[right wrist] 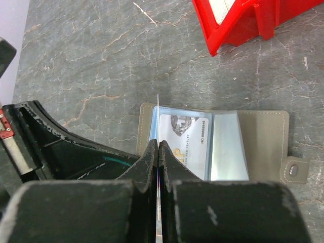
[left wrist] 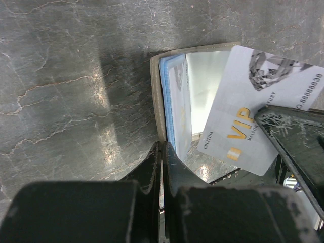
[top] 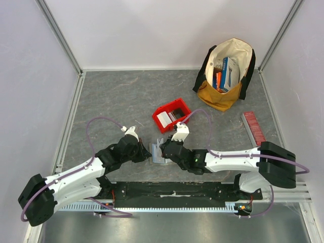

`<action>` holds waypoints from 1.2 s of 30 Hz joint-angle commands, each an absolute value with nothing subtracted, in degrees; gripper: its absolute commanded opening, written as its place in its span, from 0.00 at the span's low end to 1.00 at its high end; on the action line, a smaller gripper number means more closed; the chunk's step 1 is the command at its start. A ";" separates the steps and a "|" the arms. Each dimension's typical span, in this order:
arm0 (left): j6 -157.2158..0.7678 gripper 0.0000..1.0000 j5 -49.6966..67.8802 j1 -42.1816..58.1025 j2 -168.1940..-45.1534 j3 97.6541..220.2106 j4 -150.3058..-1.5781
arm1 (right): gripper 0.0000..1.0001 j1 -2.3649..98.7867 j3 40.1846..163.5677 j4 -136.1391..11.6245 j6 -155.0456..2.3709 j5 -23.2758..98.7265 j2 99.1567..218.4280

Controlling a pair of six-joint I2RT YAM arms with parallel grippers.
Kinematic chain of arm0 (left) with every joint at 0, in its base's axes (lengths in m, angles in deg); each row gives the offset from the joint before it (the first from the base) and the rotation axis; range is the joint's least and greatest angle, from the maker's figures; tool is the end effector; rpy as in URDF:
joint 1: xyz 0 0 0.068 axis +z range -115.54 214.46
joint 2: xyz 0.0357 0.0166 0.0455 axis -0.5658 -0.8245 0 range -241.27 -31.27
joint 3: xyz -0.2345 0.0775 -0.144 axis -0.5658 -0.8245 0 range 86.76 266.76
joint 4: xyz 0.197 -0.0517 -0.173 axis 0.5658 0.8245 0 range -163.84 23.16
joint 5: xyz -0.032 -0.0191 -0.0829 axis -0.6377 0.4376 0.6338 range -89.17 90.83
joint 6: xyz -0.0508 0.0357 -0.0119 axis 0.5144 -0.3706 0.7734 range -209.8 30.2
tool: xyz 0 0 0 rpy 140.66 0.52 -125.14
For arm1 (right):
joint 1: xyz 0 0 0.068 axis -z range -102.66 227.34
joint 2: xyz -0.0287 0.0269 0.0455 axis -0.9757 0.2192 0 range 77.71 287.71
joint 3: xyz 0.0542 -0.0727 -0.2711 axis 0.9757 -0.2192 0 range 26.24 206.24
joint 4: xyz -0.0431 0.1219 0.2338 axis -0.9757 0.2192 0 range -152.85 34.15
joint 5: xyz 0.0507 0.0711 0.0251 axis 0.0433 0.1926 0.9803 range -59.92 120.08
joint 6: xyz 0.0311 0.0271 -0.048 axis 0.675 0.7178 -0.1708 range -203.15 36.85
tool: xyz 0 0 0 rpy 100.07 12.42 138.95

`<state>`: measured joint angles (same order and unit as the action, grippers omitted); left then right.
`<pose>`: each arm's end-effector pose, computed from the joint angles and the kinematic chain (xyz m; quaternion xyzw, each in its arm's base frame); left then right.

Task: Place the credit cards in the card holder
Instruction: Insert the credit card into the card holder.

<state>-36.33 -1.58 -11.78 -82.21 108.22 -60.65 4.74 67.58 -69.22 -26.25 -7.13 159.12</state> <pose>0.1284 -0.1310 0.1745 -0.0662 0.9134 -0.2943 0.2734 0.1187 0.2803 0.2096 0.0350 0.8484 0.2844 0.4451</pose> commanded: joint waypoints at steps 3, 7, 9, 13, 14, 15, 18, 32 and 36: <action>-36.01 0.02 -1.10 -11.68 -81.10 108.03 -62.32 | 0.00 4.48 70.80 -71.64 -25.05 -10.61 161.47; -36.01 0.02 -0.93 -11.68 -81.37 108.03 -62.41 | 0.00 4.39 71.50 -71.91 -25.50 -10.26 162.70; -36.01 0.02 -0.93 -11.60 -81.36 107.95 -62.50 | 0.00 4.39 71.77 -72.34 -25.67 -9.73 163.22; -36.01 0.02 -0.75 -11.68 -81.28 107.86 -62.50 | 0.00 4.39 72.64 -72.44 -26.28 -9.03 164.19; -36.01 0.02 -0.75 -11.60 -81.10 107.77 -62.50 | 0.00 4.39 72.91 -72.17 -26.29 -8.94 164.54; -35.93 0.02 -0.75 -11.59 -81.01 107.77 -62.50 | 0.00 4.39 73.00 -72.17 -26.20 -8.77 164.90; -35.93 0.02 -0.84 -11.60 -80.84 107.68 -62.50 | 0.00 4.39 73.44 -71.73 -26.37 -8.50 165.60; -36.01 0.02 -0.84 -11.59 -80.75 107.77 -62.50 | 0.00 3.78 77.74 -63.57 -27.69 -9.28 168.94; -35.93 0.02 -0.84 -11.60 -80.58 107.68 -62.50 | 0.00 3.33 79.24 -59.61 -28.05 -10.52 169.38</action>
<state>-36.35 -1.56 -11.78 -81.40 107.89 -60.45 4.24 76.26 -64.87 -27.43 -7.54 168.67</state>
